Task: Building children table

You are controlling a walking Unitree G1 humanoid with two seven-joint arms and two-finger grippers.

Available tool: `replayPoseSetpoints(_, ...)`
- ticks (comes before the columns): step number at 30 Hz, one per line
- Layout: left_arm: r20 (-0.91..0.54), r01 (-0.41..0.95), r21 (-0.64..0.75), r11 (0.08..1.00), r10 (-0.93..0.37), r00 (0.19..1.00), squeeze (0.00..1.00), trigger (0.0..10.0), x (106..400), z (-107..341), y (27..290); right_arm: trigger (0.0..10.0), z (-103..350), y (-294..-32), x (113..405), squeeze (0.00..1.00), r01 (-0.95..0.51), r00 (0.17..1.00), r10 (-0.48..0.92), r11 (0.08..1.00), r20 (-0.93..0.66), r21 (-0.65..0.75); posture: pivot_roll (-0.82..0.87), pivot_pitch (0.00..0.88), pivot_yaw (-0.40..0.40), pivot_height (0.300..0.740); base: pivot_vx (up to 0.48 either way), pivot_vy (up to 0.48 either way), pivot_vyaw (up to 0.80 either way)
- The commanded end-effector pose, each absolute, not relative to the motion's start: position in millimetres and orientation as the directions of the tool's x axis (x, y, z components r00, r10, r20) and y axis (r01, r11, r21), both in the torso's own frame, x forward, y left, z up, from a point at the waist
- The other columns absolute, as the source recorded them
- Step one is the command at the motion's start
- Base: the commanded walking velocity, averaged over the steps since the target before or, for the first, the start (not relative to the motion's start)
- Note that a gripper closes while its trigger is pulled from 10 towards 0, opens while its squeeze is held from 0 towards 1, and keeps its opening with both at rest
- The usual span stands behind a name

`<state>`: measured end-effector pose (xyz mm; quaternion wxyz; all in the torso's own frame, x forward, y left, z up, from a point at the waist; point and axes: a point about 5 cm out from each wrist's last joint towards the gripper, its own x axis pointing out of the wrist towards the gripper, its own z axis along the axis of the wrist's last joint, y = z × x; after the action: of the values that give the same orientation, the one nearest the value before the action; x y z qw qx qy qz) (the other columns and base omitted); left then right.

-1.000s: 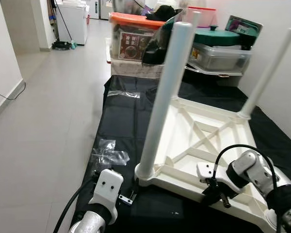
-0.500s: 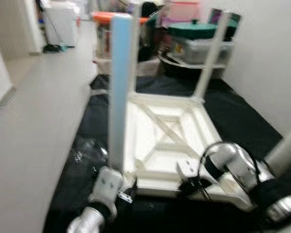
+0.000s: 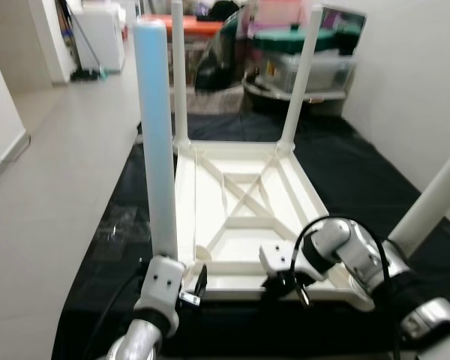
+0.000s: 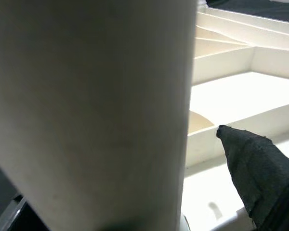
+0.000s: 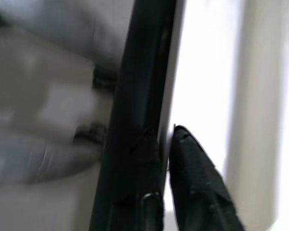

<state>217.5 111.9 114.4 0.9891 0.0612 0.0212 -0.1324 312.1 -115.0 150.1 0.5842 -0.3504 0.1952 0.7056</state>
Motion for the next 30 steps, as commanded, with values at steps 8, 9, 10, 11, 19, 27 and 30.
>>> replayPoseSetpoints(8, -0.056, 0.289, 0.122, 0.949, -0.285, 0.957, 0.0, 10.0, 215.5, 114.3, 102.5, 10.0, 163.3, -95.8, 317.6, 0.0, -0.956, -0.027, 0.762, -0.208, -0.647, -0.206, 0.16, 0.0, -0.134, 0.74, 0.0, 0.0, 0.0)
replayPoseSetpoints(9, -0.056, 0.289, 0.122, 0.949, -0.285, 0.957, 0.0, 10.0, 215.5, 114.3, 102.5, 10.0, 163.3, -95.8, 317.6, 0.0, -0.956, -0.027, 0.762, -0.208, -0.647, -0.206, 0.16, 0.0, -0.134, 0.74, 0.0, 0.0, 0.0)
replayPoseSetpoints(10, -0.05, 0.281, 0.13, 0.951, -0.276, 0.96, 0.0, 10.0, 215.6, 115.2, 103.3, 10.0, 163.5, -95.7, 317.8, 0.0, -0.958, -0.026, 0.764, -0.204, -0.644, -0.203, 0.16, 0.0, -0.134, 0.74, 0.0, 0.0, 0.0)
replayPoseSetpoints(11, -0.044, 0.263, 0.155, 0.952, -0.259, 0.965, 0.0, 10.0, 215.0, 117.0, 106.3, 10.0, 164.5, -96.3, 318.3, 0.0, -0.962, -0.021, 0.765, -0.192, -0.644, -0.196, 0.16, 0.0, -0.131, 0.74, 0.0, 0.0, 0.0)
replayPoseSetpoints(19, -0.053, 0.273, 0.264, 0.925, -0.268, 0.962, 0.0, 10.0, 200.9, 122.4, 110.0, 10.0, 173.1, -102.1, 323.3, 0.0, -0.972, 0.02, 0.786, -0.129, -0.618, -0.195, 0.17, 0.0, -0.134, 0.74, 0.0, 0.0, 0.0)
replayPoseSetpoints(27, -0.028, 0.252, 0.276, 0.928, -0.254, 0.967, 0.0, 10.0, 191.3, 136.5, 112.2, 10.0, 185.1, -108.5, 333.1, 0.0, -0.972, 0.117, 0.833, -0.015, -0.541, -0.234, 0.17, 0.0, -0.136, 0.74, 0.0, 0.0, 0.0)
replayPoseSetpoints(30, -0.013, 0.225, 0.288, 0.931, -0.231, 0.973, 0.0, 10.0, 185.9, 144.0, 115.7, 10.0, 191.5, -112.8, 335.6, 0.0, -0.974, 0.168, 0.865, 0.071, -0.473, -0.216, 0.18, 0.0, -0.131, 0.74, 0.0, 0.0, 0.0)
